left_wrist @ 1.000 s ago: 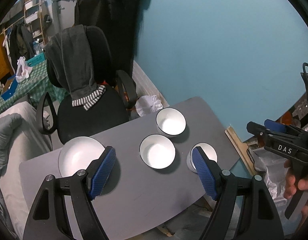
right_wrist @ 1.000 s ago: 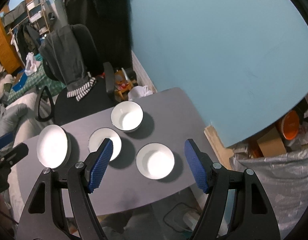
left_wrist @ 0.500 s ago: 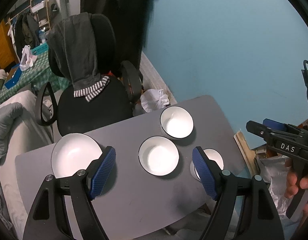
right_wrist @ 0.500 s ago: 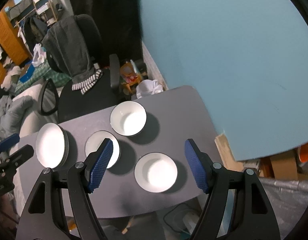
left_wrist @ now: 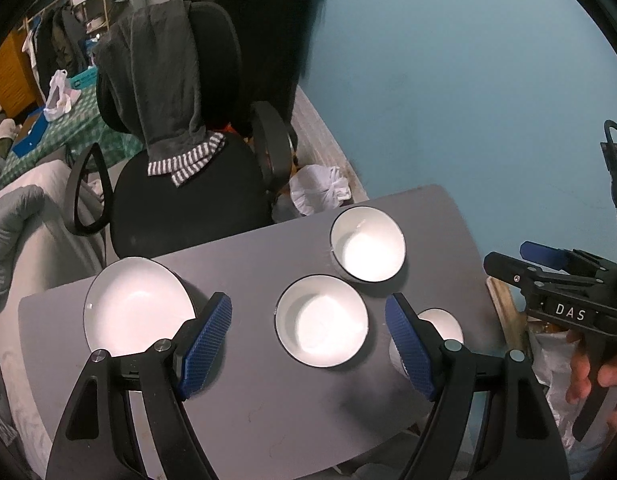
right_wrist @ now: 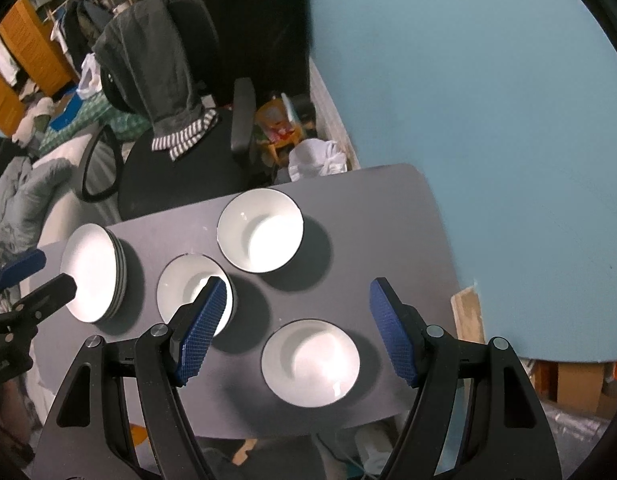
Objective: Organize plates and bowls
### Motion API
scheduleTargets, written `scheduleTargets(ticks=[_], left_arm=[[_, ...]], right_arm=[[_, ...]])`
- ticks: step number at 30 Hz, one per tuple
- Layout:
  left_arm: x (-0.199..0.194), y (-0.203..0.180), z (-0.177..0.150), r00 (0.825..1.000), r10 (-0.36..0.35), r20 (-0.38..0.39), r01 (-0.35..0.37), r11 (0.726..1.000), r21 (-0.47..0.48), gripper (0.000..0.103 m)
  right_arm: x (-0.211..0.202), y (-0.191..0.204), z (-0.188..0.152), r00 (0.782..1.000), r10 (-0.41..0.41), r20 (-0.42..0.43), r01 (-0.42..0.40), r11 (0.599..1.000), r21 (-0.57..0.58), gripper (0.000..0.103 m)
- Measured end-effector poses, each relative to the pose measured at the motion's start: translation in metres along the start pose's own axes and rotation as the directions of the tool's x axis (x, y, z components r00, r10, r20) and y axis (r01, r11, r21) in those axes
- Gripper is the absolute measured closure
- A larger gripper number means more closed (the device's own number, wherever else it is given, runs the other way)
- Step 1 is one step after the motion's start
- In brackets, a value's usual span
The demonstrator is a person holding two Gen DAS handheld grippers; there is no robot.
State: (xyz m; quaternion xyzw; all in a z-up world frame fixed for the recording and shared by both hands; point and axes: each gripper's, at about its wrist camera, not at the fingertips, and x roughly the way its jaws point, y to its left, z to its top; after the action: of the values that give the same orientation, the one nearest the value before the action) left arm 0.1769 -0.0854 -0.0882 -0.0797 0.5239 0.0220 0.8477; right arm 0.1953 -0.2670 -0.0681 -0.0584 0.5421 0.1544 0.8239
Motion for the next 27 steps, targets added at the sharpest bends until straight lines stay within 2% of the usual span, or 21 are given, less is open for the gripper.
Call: scheduleTargets(ticks=[6, 12, 17, 22, 27], left_arm=[[0.022, 0.009, -0.006, 0.999, -0.011, -0.051, 0.010, 1.000, -0.016, 0.023], [0.052, 0.024, -0.016, 0.995, -0.012, -0.101, 0.007, 0.999, -0.044, 0.023], [0.078, 0.031, -0.025, 0.989, 0.032, -0.146, -0.036, 0.999, -0.024, 0.023], [0.102, 0.036, -0.034, 0.981, 0.073, -0.177, -0.073, 0.997, 0.003, 0.023], [0.123, 0.040, -0.042, 0.974, 0.077, -0.213, -0.077, 0.997, 0.005, 0.023]], right_arm=[[0.023, 0.003, 0.003, 0.999, 0.032, -0.042, -0.033, 0.999, -0.015, 0.030], [0.057, 0.008, -0.004, 0.991, 0.058, -0.117, -0.062, 0.998, -0.024, 0.030], [0.080, 0.011, -0.014, 0.978, 0.110, -0.177, -0.114, 0.993, -0.009, 0.030], [0.110, 0.017, -0.019, 0.954, 0.163, -0.253, -0.165, 0.986, 0.013, 0.030], [0.126, 0.026, -0.021, 0.951, 0.156, -0.268, -0.171, 0.985, -0.035, 0.030]])
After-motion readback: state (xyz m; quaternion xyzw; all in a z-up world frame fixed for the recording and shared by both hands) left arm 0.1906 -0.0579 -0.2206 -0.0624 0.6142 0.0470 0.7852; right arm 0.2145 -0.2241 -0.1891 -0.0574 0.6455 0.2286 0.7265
